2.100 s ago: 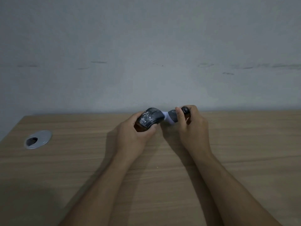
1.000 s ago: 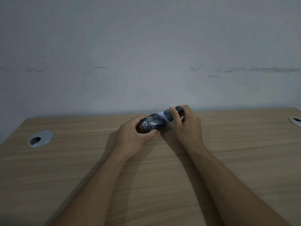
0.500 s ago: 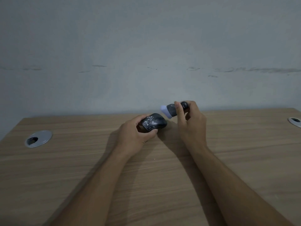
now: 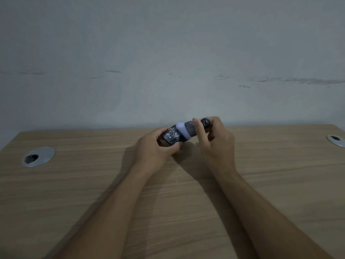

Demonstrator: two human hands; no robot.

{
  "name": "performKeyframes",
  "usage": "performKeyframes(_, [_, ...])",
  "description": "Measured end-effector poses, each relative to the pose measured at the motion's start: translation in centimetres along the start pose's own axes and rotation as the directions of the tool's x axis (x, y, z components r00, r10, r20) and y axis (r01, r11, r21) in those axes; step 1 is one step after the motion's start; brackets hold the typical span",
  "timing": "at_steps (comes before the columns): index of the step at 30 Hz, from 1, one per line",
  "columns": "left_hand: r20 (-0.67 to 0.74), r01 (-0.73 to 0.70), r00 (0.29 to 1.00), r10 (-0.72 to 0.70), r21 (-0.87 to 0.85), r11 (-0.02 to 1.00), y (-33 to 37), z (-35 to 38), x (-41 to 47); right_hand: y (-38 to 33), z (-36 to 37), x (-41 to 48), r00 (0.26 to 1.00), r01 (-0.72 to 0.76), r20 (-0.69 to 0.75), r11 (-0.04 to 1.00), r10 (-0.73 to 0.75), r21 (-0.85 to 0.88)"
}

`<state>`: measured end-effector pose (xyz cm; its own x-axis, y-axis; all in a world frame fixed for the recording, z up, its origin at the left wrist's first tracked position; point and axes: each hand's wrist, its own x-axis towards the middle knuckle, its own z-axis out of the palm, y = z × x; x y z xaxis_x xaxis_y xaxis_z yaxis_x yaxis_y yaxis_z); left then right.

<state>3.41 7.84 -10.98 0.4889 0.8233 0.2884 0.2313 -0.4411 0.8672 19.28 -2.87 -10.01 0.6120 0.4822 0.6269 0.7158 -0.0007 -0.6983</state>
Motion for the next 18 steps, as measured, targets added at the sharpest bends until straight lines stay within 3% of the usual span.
performKeyframes(5, [-0.003, -0.003, 1.000, 0.003, -0.021, 1.000, 0.0, 0.2, 0.0, 1.6, -0.5, 0.7, 0.993, -0.122, -0.013, 0.991, 0.121, -0.061])
performKeyframes(8, [-0.010, 0.000, 1.000, 0.000, -0.005, 1.000, 0.0, 0.7, 0.2, 1.4, -0.9, 1.0, 0.995, -0.068, -0.076, 0.998, 0.067, -0.007])
performKeyframes(11, [-0.014, -0.004, 1.000, 0.004, 0.017, 1.000, -0.1, 0.7, 0.4, 0.8, -0.5, 0.2, 1.000, 0.005, 0.004, 1.000, -0.005, -0.022])
performKeyframes(13, [0.000, -0.012, 1.000, 0.012, 0.015, 1.000, -0.2, 0.7, 0.3, 1.6, -0.3, 0.4, 0.997, -0.056, 0.040, 0.996, 0.059, -0.073])
performKeyframes(16, [0.008, -0.011, 1.000, 0.011, -0.007, 1.000, -0.3, 0.8, 0.2, 2.6, -0.9, 1.2, 0.990, -0.143, -0.025, 0.986, 0.141, -0.084])
performKeyframes(18, [0.003, -0.010, 1.000, 0.010, 0.006, 1.000, -0.1, 0.9, 0.1, 2.1, -1.3, 1.2, 0.991, -0.115, -0.072, 0.993, 0.112, -0.032])
